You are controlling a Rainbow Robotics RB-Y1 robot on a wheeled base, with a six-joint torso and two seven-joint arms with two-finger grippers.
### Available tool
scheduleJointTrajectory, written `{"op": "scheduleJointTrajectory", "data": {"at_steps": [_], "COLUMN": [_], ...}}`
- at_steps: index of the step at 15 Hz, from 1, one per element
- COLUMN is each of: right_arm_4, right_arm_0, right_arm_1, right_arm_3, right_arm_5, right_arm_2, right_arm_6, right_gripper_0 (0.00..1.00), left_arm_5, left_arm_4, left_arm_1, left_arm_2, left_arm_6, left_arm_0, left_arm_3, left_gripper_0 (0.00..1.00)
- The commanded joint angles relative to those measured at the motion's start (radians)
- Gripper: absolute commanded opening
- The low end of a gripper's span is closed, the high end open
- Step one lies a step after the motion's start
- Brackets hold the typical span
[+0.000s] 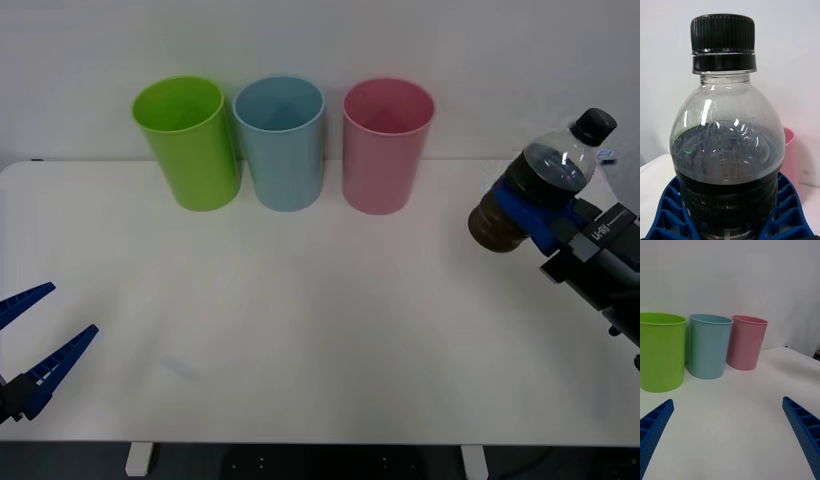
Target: Grasp the object on the table and drop it into the matching bin: aluminum can to the light blue bin, PET bottle to the pink bin.
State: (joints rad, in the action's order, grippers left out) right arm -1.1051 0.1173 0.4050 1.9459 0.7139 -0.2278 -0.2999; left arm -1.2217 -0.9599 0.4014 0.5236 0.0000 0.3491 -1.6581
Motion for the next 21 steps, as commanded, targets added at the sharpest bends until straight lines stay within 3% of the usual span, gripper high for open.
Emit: {"op": "scheduleJointTrajectory", "data": {"at_steps": [1,4,10,15,21], "right_arm_4": [-0.058,-0.127,-0.203,-0.256,-0.352], "right_arm_0": [-0.065,-0.139,-0.341,-0.550,-0.805], "right_arm_1": [0.026,0.034,0.057,0.035,-0.049], "right_arm_3": [-0.001,-0.013,-0.179,-0.401,-0.706], "right_arm_5": [-0.074,-0.079,-0.076,-0.067,-0.071], "right_arm_2": [0.025,0.024,0.064,0.111,0.113], "right_arm_6": [-0.030,-0.145,-0.159,-0.146,-0.114], "right_gripper_0": [0.00,0.00,0.00,0.00,0.00], "left_arm_5": [0.000,0.000,0.000,0.000,0.000], "left_arm_4": [0.000,0.000,0.000,0.000,0.000], "left_arm_1": [0.000,0.000,0.000,0.000,0.000], "left_arm_2": [0.000,0.000,0.000,0.000,0.000], "left_arm_6": [0.000,0.000,0.000,0.000,0.000], "left_arm_0": [0.000,0.000,0.000,0.000,0.000], "left_arm_3": [0.000,0.000,0.000,0.000,0.000], "left_gripper_0": [1.00,1.00,1.00,1.00,1.00]}}
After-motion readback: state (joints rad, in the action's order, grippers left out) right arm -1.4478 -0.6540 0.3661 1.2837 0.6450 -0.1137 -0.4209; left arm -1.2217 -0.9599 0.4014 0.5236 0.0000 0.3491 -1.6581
